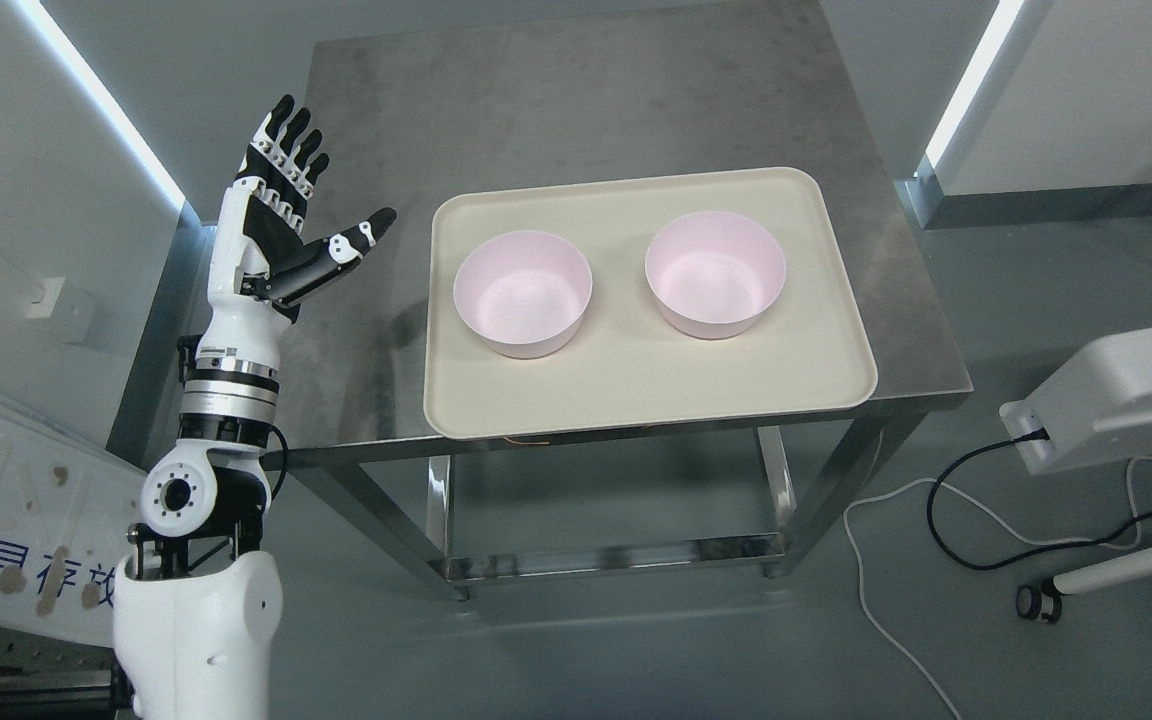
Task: Stack pink IKEA bowls on left shelf middle
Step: 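Reach the left hand toward the pink bowl nearer the robot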
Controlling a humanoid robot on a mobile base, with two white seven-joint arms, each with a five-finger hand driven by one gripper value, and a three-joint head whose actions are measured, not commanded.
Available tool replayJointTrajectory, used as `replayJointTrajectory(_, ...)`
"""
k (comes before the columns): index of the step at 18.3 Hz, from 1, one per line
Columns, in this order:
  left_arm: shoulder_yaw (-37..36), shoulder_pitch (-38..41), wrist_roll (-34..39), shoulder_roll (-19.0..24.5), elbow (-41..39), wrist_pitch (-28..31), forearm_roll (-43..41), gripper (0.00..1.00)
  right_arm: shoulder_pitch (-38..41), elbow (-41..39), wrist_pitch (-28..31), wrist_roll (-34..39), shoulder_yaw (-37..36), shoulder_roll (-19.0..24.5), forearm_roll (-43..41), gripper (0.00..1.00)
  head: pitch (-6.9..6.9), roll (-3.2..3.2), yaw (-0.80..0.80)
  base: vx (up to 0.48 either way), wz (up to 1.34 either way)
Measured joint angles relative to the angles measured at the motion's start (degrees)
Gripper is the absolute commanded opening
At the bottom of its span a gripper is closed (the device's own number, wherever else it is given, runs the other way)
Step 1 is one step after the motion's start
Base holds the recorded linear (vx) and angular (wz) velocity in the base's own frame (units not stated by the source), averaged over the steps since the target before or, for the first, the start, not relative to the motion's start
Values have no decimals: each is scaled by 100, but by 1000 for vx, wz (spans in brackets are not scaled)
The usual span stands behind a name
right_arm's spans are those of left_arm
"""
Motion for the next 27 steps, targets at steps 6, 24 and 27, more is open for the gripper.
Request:
replayJointTrajectory(6,25,69,-32,46,-24,-1,-1,100,0,0,0,18,0,0,0,100,0,0,0,-1,3)
replayJointTrajectory(24,-967,-1046,-2193,1217,551,394,-935,87,0,0,1,35,0,0,0,100,0,0,0,-1,0)
replayJointTrajectory(27,-1198,-1292,-2255,1231,680,696,-1065,81,0,0,1,35,0,0,0,100,0,0,0,0,0)
